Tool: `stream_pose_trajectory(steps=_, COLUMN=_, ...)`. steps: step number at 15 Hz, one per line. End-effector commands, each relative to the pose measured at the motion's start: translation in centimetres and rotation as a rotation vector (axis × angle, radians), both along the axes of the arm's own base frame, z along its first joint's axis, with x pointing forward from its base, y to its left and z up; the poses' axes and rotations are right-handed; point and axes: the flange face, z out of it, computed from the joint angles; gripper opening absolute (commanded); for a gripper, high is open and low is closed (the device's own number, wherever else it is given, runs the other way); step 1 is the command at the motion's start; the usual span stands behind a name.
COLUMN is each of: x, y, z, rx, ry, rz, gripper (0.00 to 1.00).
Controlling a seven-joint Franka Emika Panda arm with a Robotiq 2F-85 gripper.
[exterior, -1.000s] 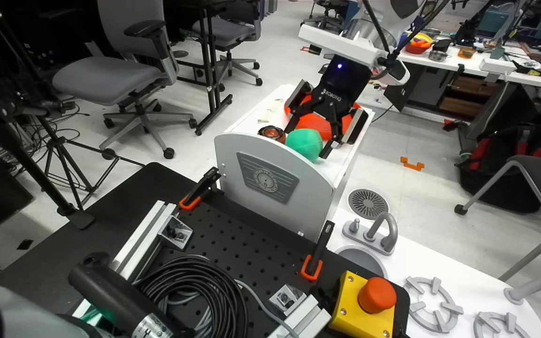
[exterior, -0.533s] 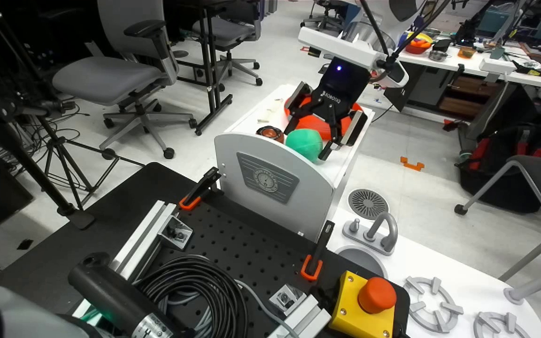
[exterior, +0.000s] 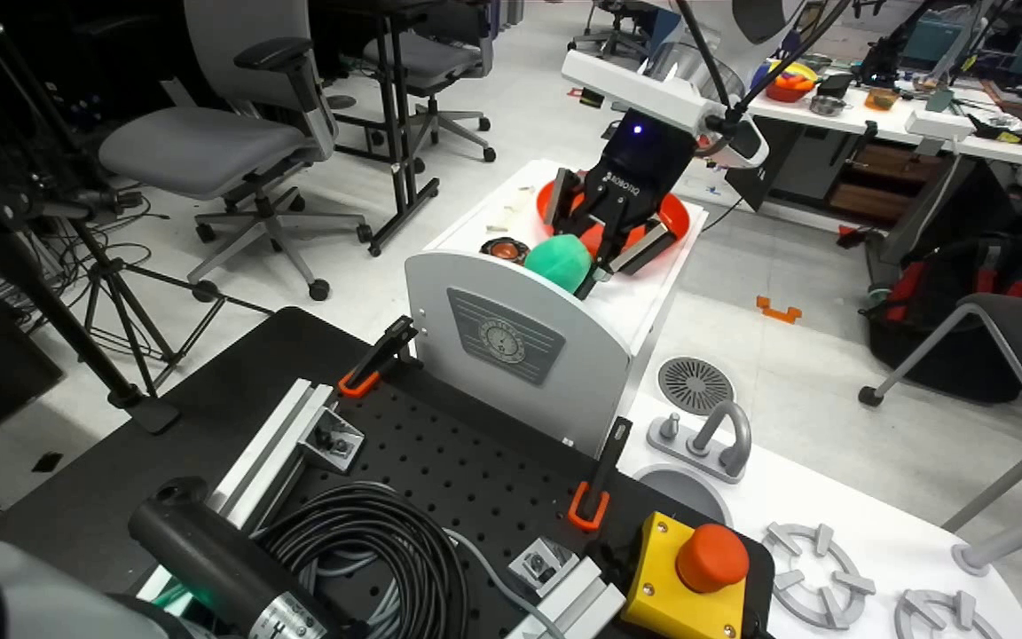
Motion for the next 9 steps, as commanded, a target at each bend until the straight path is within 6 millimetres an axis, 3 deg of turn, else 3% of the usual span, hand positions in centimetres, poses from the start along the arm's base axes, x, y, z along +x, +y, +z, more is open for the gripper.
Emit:
stream_pose_trajectory(steps=1, x=0.44, y=-0.01, z=0.12, rx=0.036, ry=0.003, rz=-0.013, gripper=0.14)
stream_pose_trajectory(steps=3, x=0.48, y=0.03, z=0.08, rx=0.039, ry=0.002, rz=-0.013, gripper=0.02)
stream_pose_trajectory(steps=9, x=0.24, y=0.13, z=-0.39, rx=0.049, ry=0.008, rz=-0.017, gripper=0.05)
